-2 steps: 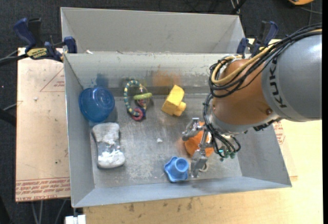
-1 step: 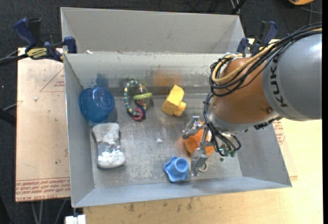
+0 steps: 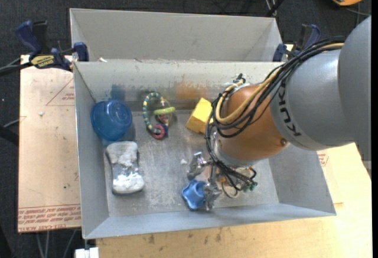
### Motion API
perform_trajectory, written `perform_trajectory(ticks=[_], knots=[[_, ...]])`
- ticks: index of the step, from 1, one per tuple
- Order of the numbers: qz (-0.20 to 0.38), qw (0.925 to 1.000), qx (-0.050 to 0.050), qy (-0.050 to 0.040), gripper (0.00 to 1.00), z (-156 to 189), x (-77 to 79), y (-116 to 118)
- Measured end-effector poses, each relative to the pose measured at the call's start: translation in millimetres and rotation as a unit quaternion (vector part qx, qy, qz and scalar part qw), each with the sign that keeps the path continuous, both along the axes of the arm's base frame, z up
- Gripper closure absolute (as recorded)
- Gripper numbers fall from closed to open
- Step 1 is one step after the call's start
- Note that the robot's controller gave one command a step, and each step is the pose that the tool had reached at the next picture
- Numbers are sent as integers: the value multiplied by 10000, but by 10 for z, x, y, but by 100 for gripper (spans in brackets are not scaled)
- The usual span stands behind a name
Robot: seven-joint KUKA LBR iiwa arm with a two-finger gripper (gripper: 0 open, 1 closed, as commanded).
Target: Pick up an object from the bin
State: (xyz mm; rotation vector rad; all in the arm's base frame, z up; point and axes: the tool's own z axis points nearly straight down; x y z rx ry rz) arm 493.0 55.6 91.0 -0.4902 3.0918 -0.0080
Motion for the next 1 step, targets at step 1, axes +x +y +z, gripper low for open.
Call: perform_trajectory(ticks=[1], knots=[[0,10000,3,-4,100,0,1,3]])
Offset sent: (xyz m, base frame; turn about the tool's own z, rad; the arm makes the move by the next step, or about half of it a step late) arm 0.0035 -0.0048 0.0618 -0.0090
